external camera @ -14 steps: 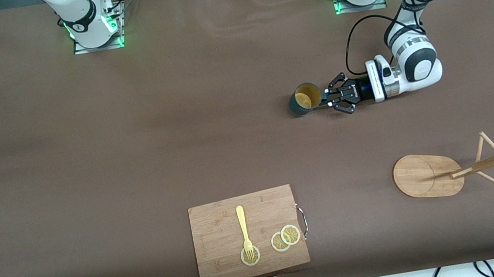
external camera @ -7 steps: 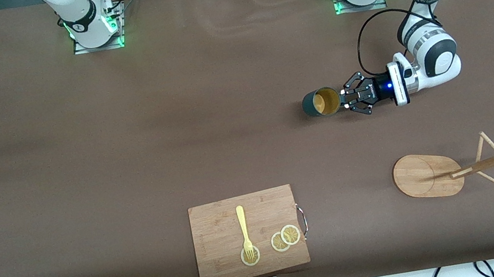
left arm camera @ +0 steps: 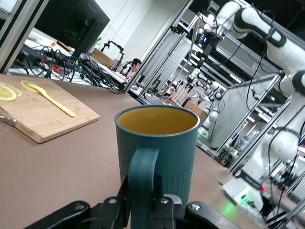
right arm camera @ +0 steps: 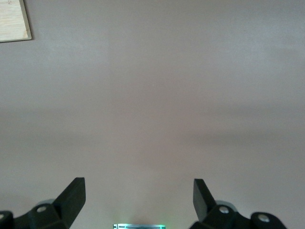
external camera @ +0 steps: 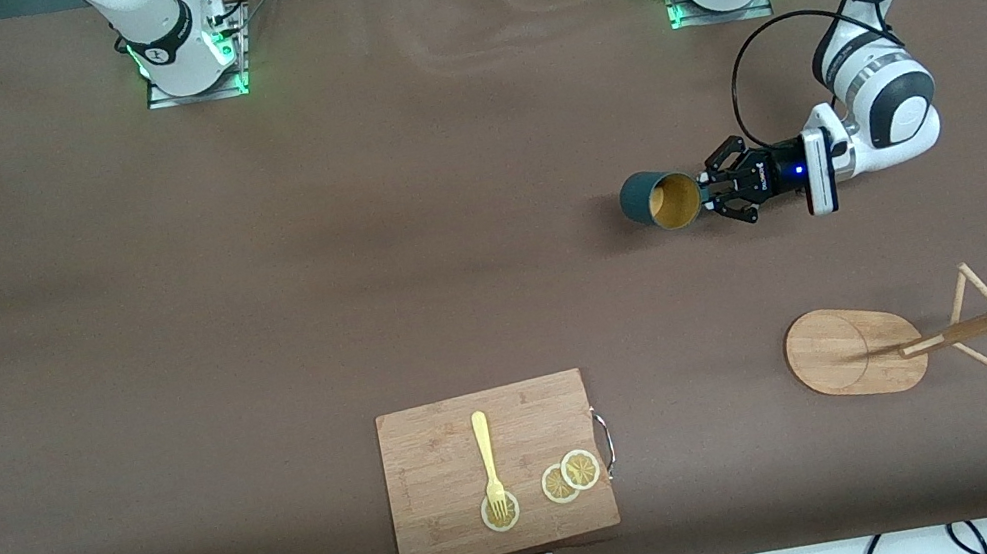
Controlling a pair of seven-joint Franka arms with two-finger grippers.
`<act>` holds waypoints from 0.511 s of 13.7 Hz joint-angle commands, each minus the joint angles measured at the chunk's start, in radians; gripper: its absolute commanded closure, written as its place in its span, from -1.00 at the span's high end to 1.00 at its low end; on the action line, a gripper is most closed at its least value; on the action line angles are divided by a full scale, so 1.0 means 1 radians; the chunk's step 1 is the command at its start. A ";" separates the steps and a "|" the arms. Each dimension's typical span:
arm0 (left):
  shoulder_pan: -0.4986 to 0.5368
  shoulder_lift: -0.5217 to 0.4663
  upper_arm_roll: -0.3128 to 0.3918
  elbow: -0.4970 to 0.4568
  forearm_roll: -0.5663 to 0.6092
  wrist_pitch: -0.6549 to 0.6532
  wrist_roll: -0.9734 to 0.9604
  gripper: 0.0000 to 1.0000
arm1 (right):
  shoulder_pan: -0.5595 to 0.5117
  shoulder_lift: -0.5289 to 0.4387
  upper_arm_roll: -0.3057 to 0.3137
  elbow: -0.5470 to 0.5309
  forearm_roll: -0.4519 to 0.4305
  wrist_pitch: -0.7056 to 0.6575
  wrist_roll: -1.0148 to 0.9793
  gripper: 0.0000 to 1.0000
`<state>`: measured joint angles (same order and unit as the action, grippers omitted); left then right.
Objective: Pass cup and hang on rack
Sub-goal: 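Grasp the mug handle with the left gripper and lift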
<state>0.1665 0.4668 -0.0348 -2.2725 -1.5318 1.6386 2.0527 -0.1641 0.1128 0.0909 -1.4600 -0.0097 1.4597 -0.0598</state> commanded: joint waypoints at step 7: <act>0.205 -0.063 0.001 -0.016 0.101 -0.143 -0.561 -1.00 | -0.005 0.011 0.003 0.024 -0.009 -0.005 -0.008 1.00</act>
<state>0.3284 0.4607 -0.0265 -2.2724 -1.4635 1.5109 1.5912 -0.1642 0.1130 0.0908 -1.4599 -0.0097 1.4604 -0.0598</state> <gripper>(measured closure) 0.793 0.000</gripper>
